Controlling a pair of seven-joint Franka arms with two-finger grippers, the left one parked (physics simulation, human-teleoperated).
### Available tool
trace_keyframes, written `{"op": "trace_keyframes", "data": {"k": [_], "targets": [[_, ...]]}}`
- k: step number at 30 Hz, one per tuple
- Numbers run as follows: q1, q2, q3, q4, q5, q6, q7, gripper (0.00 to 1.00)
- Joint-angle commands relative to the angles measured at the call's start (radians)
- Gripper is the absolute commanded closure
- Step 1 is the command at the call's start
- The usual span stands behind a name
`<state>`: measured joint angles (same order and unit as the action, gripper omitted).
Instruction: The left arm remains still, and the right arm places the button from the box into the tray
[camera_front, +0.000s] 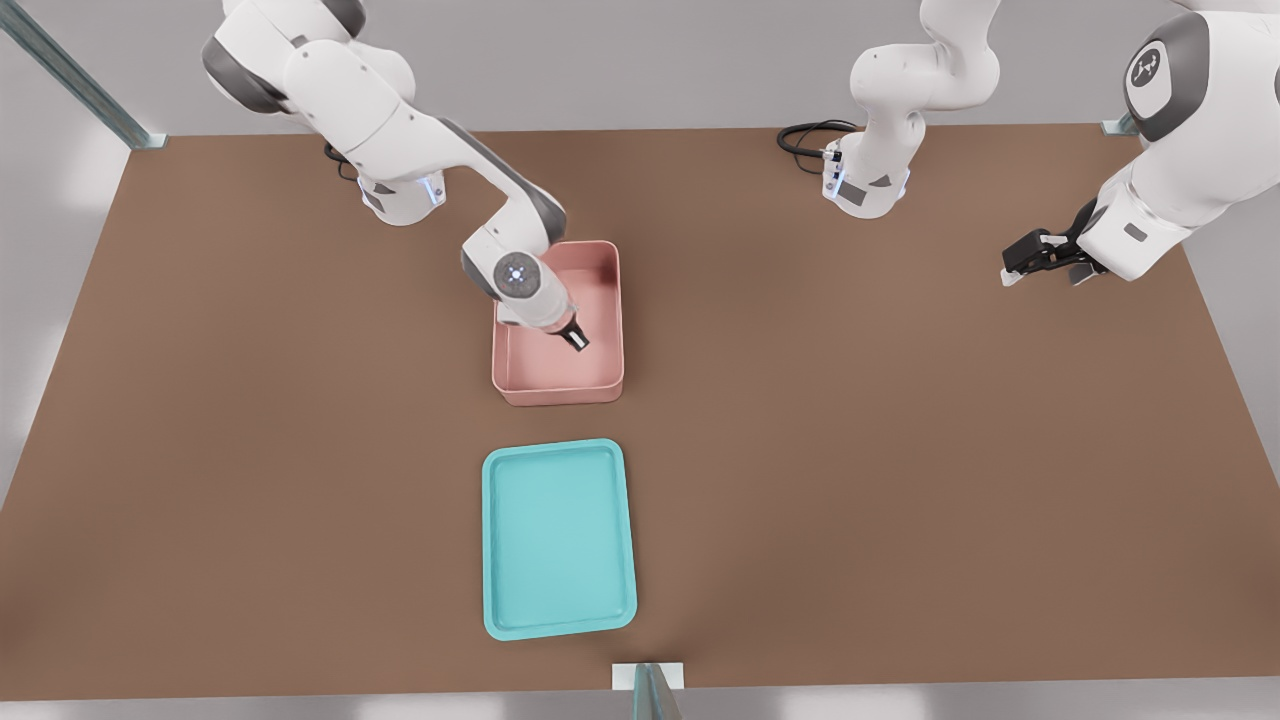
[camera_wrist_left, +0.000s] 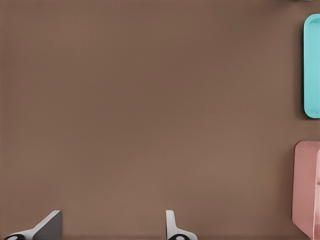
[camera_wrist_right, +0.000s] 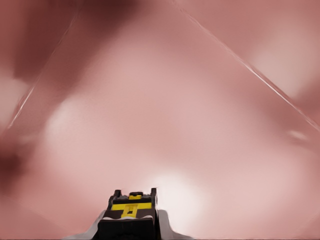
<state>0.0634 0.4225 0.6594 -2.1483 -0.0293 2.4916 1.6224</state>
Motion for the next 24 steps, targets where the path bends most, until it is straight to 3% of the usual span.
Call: {"op": "trace_keyframes", "data": {"k": [1, 2, 6, 9, 10, 11, 14, 19, 20, 22, 24], "targets": [[-0.089, -0.002, 0.032, 0.152, 0.0, -0.256, -0.283, 0.55], [-0.122, 0.012, 0.02, 0.275, -0.004, -0.333, -0.444, 0.55], [-0.057, 0.485, -0.064, 0.852, -0.345, -0.433, -0.691, 0.55], [-0.017, 0.591, -0.103, 0.93, -0.405, -0.389, -0.753, 0.55], [-0.001, 0.596, -0.119, 0.93, -0.405, -0.381, -0.742, 0.55], [0.01, 0.601, -0.124, 0.929, -0.405, -0.372, -0.734, 0.0], [0.012, 0.584, -0.113, 0.933, -0.402, -0.408, -0.734, 0.0], [-0.025, 0.49, -0.003, 0.959, -0.383, -0.574, -0.815, 0.0], [-0.143, 0.434, 0.111, 0.959, -0.399, -0.686, -0.964, 0.0], [-0.16, 0.257, 0.12, 0.993, -0.414, -0.895, -1.242, 0.0], [-0.201, 0.206, 0.124, 1.107, -0.416, -1.085, -1.558, 0.0]]}}
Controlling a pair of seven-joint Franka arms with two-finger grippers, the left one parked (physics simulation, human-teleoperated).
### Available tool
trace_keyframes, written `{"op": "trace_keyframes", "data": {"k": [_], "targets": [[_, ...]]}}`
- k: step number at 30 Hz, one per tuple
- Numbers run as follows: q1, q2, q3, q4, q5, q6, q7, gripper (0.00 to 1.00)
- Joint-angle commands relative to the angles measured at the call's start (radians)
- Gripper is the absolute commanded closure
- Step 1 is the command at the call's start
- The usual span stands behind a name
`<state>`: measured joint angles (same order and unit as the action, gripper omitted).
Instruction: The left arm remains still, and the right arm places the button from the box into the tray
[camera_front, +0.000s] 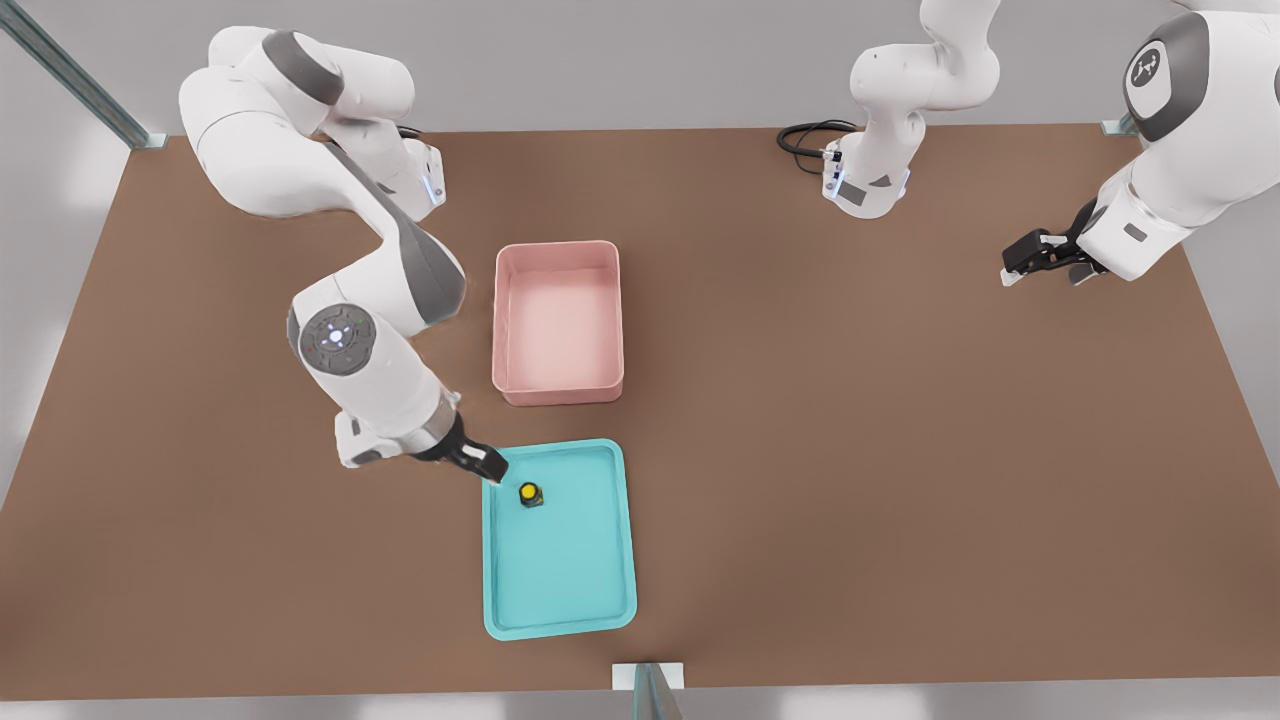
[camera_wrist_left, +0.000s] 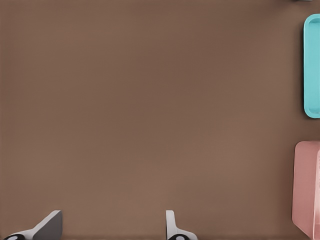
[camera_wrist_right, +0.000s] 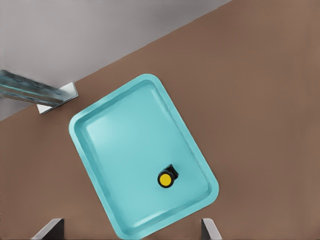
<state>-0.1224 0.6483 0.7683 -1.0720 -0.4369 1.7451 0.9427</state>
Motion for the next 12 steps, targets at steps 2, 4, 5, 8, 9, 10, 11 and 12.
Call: {"op": "trace_keyframes", "data": {"k": [2, 4, 5, 8, 9, 10, 11, 12], "targets": [[0.153, -0.172, -0.396, -0.009, 0.125, -0.449, -1.259, 0.0], [0.234, -0.438, -0.603, -0.333, 0.273, -0.293, -1.113, 0.0], [0.233, -0.47, -0.619, -0.377, 0.27, -0.286, -1.061, 0.0], [0.233, -0.509, -0.641, -0.462, 0.274, -0.256, -1.055, 0.0], [0.233, -0.509, -0.65, -0.462, 0.288, -0.256, -1.055, 0.0], [0.233, -0.509, -0.653, -0.467, 0.29, -0.254, -1.056, 0.0], [0.233, -0.509, -0.656, -0.468, 0.291, -0.254, -1.056, 0.0], [0.233, -0.51, -0.662, -0.47, 0.303, -0.254, -1.058, 0.0]]}}
